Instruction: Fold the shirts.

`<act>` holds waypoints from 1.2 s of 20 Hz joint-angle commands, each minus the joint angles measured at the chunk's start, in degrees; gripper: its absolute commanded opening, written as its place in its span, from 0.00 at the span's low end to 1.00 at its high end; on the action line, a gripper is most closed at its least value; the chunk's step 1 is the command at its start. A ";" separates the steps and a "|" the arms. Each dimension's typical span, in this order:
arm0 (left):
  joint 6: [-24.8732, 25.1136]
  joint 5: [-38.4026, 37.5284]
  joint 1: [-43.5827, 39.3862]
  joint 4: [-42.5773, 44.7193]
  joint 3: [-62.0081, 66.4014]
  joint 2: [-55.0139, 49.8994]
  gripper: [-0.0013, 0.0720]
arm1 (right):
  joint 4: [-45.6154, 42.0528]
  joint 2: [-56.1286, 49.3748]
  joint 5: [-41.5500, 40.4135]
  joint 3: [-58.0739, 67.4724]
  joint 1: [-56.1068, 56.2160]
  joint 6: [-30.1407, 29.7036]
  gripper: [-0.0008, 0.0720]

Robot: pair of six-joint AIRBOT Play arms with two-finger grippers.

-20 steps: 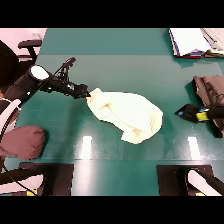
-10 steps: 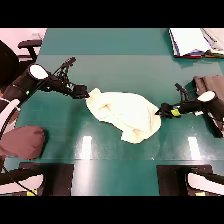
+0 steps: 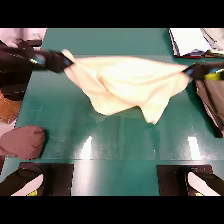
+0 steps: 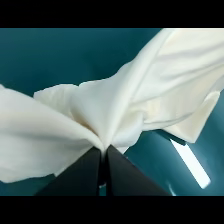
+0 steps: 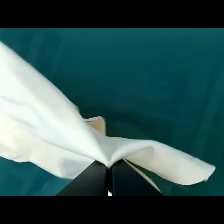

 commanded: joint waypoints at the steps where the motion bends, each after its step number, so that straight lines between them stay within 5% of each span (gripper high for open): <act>1: -0.39 -0.52 0.02 0.81 9.77 8.04 0.05 | -0.48 8.59 4.35 11.93 -3.26 0.79 0.03; 6: -2.14 -5.77 0.02 0.83 21.22 9.75 0.05 | -0.46 10.21 11.37 23.96 -8.52 3.63 0.03; 12: -2.25 -7.98 0.02 6.62 22.86 6.47 0.05 | -0.59 -1.31 21.00 35.78 -9.46 12.94 0.03; 17: -3.43 -17.20 0.02 8.96 22.60 -13.70 0.05 | -11.85 -14.47 22.71 26.73 -5.57 15.80 0.03; 24: -1.44 -12.02 0.02 3.13 22.60 -42.62 0.05 | -14.97 -32.46 12.90 17.79 0.13 15.19 0.03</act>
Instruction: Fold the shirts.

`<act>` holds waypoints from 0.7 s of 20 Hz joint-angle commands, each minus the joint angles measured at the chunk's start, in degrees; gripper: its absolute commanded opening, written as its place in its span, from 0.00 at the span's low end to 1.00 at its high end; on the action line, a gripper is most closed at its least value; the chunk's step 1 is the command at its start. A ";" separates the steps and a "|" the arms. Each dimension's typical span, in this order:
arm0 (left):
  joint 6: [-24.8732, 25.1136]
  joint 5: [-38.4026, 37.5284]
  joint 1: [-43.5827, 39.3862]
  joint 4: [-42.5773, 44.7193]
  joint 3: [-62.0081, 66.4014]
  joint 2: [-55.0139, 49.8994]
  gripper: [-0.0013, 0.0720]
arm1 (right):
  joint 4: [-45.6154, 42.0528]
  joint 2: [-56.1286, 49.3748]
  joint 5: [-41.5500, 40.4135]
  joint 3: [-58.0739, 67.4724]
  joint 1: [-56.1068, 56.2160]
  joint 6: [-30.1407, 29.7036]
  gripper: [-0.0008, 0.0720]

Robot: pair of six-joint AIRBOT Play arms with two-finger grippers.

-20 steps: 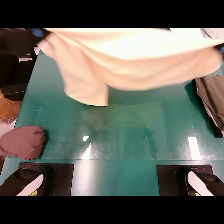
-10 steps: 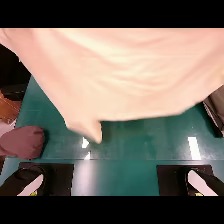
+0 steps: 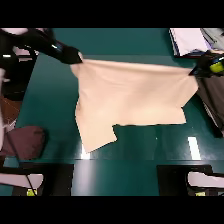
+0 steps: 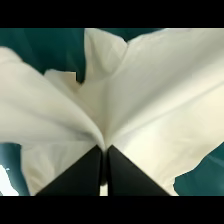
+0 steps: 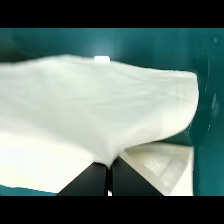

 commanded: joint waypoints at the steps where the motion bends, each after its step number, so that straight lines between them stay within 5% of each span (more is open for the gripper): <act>1: 1.01 2.64 0.02 -2.03 0.07 -11.32 0.05 | -1.01 -7.80 -4.48 -0.13 2.05 0.13 0.03; 3: 0.02 2.95 0.02 0.50 0.07 -12.39 0.12 | -0.98 -10.38 -4.22 3.74 2.16 0.13 0.05; 4: -0.98 2.75 0.04 2.14 0.22 -12.15 0.58 | -0.96 -11.21 -3.98 5.97 2.16 0.13 0.32; 5: -1.70 1.68 0.20 3.21 0.63 -11.85 0.81 | -0.96 -11.63 -3.17 8.17 1.79 0.13 0.62; 7: -2.27 -1.84 1.49 3.96 0.79 -9.64 0.70 | -0.85 -11.23 0.02 11.19 0.57 -0.87 0.64; 10: -2.47 -4.09 4.55 4.90 -1.46 -3.85 0.70 | 3.54 -6.60 4.90 7.30 -2.69 -5.16 0.63; 14: -2.40 -0.68 8.33 5.11 -19.50 8.85 0.70 | 11.72 4.04 3.58 -9.79 -7.98 -7.87 0.63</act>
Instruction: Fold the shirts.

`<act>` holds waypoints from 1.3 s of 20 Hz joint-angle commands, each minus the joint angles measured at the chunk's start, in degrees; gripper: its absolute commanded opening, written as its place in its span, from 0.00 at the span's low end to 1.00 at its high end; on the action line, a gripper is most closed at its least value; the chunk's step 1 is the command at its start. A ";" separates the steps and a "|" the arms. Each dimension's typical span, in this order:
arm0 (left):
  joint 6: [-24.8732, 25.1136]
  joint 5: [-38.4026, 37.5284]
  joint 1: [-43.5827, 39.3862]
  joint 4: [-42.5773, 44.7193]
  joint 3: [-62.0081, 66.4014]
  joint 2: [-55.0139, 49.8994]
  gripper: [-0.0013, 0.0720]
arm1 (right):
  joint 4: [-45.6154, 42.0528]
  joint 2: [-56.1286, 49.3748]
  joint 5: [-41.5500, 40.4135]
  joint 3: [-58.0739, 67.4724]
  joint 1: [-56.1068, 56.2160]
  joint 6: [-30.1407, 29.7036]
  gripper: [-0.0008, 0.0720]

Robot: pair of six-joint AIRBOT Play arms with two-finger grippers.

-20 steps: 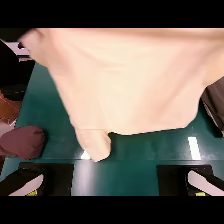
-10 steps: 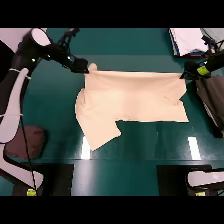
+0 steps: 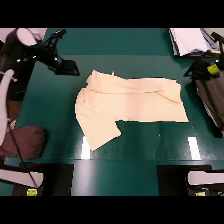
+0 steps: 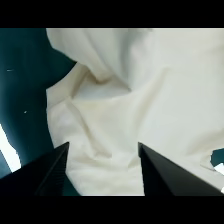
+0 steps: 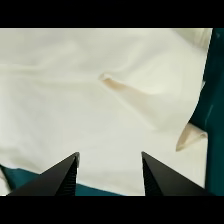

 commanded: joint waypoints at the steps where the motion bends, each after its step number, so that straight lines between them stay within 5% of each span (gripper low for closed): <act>1: -0.24 3.15 3.48 0.79 -16.94 10.91 0.70 | 7.76 8.22 -0.37 -12.94 -3.78 -3.45 0.63; 9: 0.46 19.28 5.90 -8.13 -54.99 23.34 0.70 | 11.23 18.91 -6.95 -30.42 -2.03 -5.73 0.63; 14: 5.88 28.02 4.28 -18.78 -60.11 22.84 0.70 | 11.21 18.88 -7.98 -30.40 1.79 -5.73 0.63; 21: 3.34 33.64 -1.05 -20.13 -59.49 21.00 0.68 | 11.13 18.88 -7.39 -30.42 1.14 -5.73 0.63; 23: 2.82 33.55 -1.05 -20.13 -58.10 21.00 0.04 | 10.97 18.88 -6.64 -30.42 -0.48 -5.73 0.63; 26: 2.82 30.03 -1.05 -19.30 -53.51 21.00 0.05 | 8.59 18.91 -4.66 -31.61 -5.31 -5.70 0.63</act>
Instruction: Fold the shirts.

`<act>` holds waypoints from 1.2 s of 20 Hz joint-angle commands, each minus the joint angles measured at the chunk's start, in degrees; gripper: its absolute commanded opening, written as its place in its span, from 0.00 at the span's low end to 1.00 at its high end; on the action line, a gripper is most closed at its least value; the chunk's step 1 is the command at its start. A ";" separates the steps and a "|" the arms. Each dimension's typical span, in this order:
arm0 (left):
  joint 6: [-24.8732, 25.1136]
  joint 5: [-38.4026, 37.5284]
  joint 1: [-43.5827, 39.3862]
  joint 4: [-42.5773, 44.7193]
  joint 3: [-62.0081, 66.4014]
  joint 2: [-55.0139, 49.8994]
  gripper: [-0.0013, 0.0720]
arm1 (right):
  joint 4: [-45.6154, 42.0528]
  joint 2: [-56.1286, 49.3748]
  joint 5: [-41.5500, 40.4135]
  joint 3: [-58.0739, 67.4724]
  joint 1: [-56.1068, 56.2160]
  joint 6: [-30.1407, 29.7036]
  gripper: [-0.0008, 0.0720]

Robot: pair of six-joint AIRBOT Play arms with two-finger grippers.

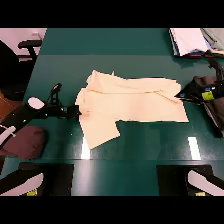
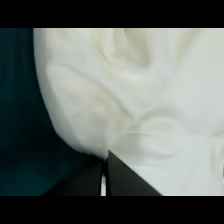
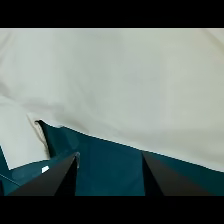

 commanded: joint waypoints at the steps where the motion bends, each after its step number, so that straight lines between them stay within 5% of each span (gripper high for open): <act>1: -0.15 -3.80 -0.20 0.42 4.90 -0.02 0.05 | -3.58 0.46 1.86 -2.86 -5.53 0.09 0.63; 9: 1.51 -8.79 -0.22 1.22 10.54 -0.02 0.05 | -4.15 1.36 -5.38 -26.03 -27.91 -0.87 0.63; 17: 1.49 -8.35 -0.22 1.22 10.54 -0.02 0.05 | 8.26 -7.32 -21.24 -26.23 -20.37 -4.66 0.63; 20: 1.51 -8.13 -0.20 1.22 10.56 -0.02 0.05 | 8.11 -10.38 -22.77 -21.40 -14.62 -4.59 0.42; 22: 1.46 -8.24 -0.20 1.22 10.71 -0.02 0.05 | 7.63 -11.08 -22.75 -19.08 -11.61 -4.68 0.08; 24: 1.46 -8.72 -0.20 1.51 12.07 1.29 0.05 | 7.50 -9.40 -22.47 -17.14 -9.16 -4.90 0.03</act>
